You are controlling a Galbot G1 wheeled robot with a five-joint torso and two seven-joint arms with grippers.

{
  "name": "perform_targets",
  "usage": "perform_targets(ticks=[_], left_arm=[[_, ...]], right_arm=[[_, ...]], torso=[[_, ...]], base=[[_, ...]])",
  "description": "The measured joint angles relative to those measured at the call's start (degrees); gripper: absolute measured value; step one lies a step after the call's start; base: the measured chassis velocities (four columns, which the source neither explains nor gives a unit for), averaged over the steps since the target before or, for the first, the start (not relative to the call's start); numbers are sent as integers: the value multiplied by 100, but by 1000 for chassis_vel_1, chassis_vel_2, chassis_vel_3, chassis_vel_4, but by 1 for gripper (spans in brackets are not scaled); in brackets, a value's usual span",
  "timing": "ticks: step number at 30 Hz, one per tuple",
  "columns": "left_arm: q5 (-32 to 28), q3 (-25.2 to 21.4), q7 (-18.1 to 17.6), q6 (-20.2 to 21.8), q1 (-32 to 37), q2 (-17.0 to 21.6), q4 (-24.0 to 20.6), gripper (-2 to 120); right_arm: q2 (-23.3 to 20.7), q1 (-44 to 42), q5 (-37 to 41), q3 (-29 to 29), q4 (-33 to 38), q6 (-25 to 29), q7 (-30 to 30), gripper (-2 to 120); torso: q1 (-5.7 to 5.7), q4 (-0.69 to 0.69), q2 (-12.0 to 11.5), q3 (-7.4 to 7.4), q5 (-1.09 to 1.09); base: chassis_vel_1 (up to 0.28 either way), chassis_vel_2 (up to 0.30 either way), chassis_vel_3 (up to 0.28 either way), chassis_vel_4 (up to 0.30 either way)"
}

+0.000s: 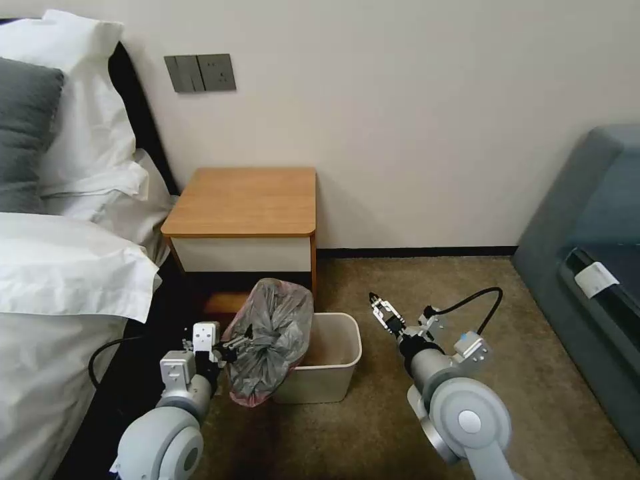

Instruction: Pick up the garbage bag from the table and place it over the trash can.

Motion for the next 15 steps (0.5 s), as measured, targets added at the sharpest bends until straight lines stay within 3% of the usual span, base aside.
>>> perform_targets(ticks=[15], left_arm=[[-48,188,-472,425,-203,105,57,100]], right_arm=[[69,-71,-14,20,-215,155,93,100]], torso=[[0,0,0,0,1]], base=[[0,0,0,0]])
